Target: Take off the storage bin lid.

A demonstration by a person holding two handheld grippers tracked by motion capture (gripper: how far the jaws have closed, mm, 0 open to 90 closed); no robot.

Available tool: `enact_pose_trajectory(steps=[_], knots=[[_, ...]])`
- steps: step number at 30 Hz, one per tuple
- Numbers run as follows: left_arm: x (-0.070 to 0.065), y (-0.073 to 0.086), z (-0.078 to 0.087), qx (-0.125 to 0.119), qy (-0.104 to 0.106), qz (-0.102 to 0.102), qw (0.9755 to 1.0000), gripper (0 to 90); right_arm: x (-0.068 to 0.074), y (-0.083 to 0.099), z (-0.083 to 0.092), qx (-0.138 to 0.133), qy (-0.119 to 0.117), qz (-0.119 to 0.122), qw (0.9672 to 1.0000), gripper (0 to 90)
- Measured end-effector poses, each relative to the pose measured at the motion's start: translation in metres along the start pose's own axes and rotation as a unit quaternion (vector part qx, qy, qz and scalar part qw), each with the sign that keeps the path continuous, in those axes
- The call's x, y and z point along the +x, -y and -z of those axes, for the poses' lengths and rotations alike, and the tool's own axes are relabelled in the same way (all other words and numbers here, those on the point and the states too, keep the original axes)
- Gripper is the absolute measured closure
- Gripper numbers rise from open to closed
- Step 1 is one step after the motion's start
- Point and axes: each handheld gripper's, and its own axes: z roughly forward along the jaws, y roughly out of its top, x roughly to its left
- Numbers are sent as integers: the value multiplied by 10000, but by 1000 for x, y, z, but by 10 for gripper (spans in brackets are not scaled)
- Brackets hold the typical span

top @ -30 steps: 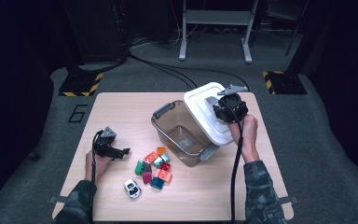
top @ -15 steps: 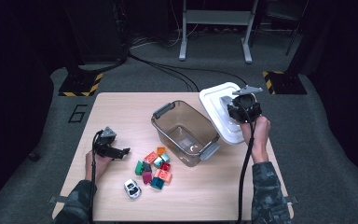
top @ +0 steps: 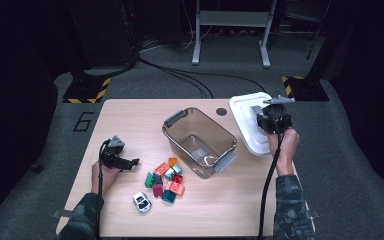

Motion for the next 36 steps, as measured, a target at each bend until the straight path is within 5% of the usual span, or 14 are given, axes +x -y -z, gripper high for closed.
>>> enact_pose_trajectory(steps=[17, 36], knots=[[0, 0, 1, 31, 11, -8, 10000, 30, -18, 31, -32, 298, 343, -387, 9982, 665], [0, 0, 1, 36, 12, -16, 10000, 31, -11, 63, -70, 652, 373, -553, 9956, 665]])
